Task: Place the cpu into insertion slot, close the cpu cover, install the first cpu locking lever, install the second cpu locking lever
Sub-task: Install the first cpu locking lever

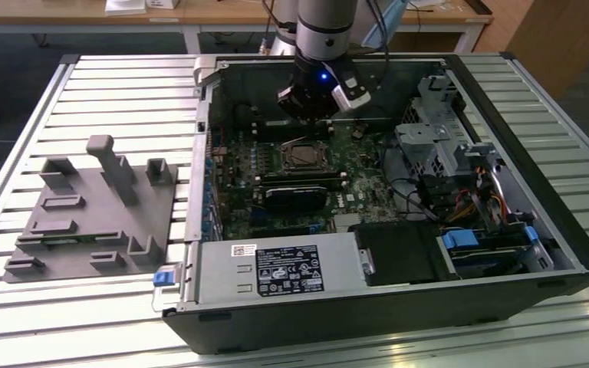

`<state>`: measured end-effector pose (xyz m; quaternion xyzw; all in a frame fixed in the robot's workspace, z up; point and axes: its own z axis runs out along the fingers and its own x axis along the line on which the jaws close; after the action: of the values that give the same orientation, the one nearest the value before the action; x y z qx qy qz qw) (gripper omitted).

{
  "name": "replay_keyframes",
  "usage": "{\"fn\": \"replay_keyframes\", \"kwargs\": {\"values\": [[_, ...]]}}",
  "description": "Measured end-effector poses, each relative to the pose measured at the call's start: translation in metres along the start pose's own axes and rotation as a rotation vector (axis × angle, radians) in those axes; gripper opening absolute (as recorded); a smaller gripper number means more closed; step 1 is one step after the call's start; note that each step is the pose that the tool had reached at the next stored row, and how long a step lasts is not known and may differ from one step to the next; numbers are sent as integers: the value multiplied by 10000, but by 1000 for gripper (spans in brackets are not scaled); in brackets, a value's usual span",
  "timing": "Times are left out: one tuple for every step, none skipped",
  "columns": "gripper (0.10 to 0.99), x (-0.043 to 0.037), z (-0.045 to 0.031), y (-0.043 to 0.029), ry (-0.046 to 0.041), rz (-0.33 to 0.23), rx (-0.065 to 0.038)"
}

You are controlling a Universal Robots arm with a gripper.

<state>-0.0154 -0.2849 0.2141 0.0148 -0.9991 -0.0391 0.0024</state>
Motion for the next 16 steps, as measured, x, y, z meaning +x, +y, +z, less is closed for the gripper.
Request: {"fn": "replay_keyframes", "kwargs": {"values": [[106,-4,11,0,0,0,3],[106,-5,23,0,0,0,7],[106,-7,35,-1,0,2,11],[106,-8,45,-2,0,1,14],[106,-9,55,-3,0,1,15],[106,-10,65,-4,0,0,17],[106,-11,74,-4,1,1,22],[106,-12,83,-5,1,1,27],[106,-14,94,-6,1,0,35],[106,-16,102,-7,2,0,44],[106,-18,110,-7,2,0,51],[106,-20,117,-8,2,0,58],[106,-22,123,-8,2,1,64],[106,-25,129,-9,2,0,69],[106,-27,133,-9,2,1,75],[106,-28,136,-10,3,1,78]]}}
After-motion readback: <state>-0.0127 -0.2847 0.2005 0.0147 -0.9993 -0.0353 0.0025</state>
